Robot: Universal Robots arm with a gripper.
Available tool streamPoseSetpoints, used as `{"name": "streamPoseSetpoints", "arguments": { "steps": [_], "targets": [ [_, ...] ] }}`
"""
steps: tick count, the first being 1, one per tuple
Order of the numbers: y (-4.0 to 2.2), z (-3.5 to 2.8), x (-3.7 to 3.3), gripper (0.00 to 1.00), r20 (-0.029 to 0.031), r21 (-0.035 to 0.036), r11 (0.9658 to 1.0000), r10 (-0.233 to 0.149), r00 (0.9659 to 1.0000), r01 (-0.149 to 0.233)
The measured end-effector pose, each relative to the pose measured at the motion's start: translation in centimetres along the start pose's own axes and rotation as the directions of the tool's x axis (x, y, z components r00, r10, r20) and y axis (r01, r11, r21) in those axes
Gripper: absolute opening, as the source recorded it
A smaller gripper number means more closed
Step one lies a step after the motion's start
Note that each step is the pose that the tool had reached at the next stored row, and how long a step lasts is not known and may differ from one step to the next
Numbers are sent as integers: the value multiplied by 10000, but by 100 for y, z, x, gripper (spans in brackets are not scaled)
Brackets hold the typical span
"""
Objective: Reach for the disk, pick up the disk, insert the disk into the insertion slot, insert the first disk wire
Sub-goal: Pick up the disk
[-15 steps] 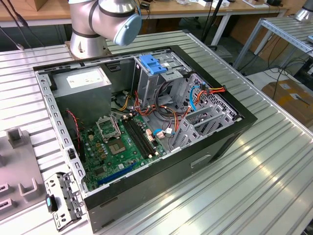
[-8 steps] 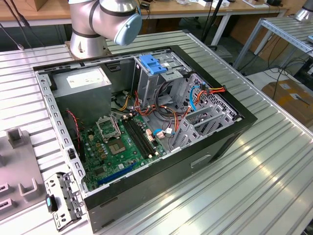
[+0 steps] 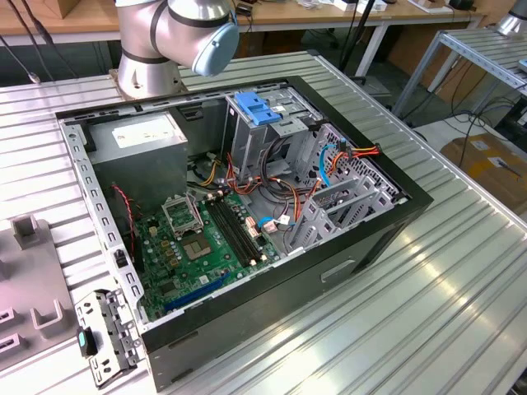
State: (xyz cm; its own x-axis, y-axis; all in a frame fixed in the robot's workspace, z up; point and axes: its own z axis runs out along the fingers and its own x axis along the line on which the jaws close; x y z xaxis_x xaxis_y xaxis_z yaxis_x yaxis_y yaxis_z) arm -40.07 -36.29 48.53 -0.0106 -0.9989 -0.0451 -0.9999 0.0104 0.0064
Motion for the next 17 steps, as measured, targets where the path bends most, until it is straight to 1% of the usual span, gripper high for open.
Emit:
{"name": "streamPoseSetpoints", "arguments": {
  "steps": [3,5,9,10,12,15,16,17],
  "targets": [
    [-67,-2,-1,37,1,1,10000,0,10000,0],
    [-133,-2,-2,37,0,1,10000,0,10000,0],
    [-342,-4,-4,37,0,-1,10000,0,10000,0],
    [-370,-4,-4,37,0,0,10000,0,10000,0],
    [-419,-4,-5,37,0,0,10000,0,10000,0],
    [-439,-4,-4,37,1,0,10000,1,10000,-1],
    [-442,-5,4,37,0,0,10000,0,10000,0],
    [-443,-6,28,37,0,-1,10000,-1,10000,1]
  ]
}}
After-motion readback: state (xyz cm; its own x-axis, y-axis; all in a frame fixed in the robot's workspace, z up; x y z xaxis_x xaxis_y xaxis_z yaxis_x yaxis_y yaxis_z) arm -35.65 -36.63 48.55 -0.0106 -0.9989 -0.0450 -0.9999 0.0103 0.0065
